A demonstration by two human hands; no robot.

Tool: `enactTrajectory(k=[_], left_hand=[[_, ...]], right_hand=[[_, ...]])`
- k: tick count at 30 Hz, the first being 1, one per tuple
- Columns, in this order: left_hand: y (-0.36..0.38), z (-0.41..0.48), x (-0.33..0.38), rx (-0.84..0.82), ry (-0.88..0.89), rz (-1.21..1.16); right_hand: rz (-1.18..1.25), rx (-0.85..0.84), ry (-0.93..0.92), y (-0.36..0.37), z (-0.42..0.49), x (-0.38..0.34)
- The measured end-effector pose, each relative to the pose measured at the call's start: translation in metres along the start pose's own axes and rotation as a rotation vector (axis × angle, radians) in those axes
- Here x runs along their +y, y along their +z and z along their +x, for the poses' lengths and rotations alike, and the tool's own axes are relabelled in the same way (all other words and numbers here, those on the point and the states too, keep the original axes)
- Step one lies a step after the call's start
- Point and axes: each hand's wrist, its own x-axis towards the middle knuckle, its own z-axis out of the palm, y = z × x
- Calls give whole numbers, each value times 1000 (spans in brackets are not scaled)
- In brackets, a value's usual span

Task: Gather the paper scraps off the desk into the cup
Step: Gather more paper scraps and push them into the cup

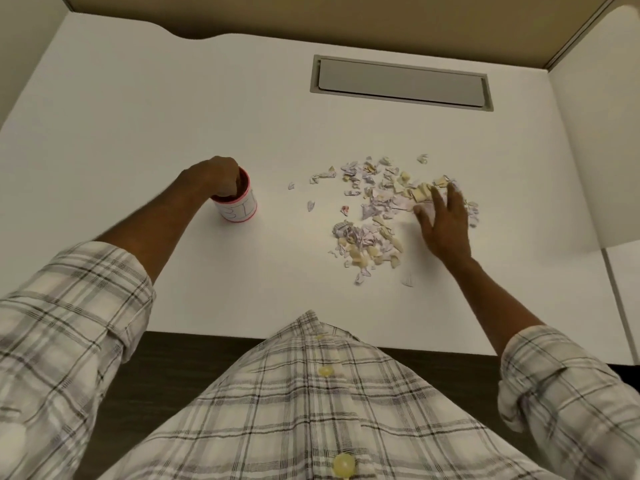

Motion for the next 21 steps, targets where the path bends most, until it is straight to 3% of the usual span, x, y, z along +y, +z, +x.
enactTrajectory(k=[4,8,14,17,21], left_hand=[[6,5,4,9,-26,26],[-2,4,-2,21,-2,-16],[-26,-29,-2,343,-91,-167],[-21,-58,32,513,106,-362],[38,-71,94,351,365,-479]], right_hand=[[-26,-50,99,-19,9,50],[-19,-138,16,-17,14,61],[-60,-204,-224,16,-10,-6],[-46,-243,-324,31,-32,-35],[9,-137,-413,33,-59,-40]])
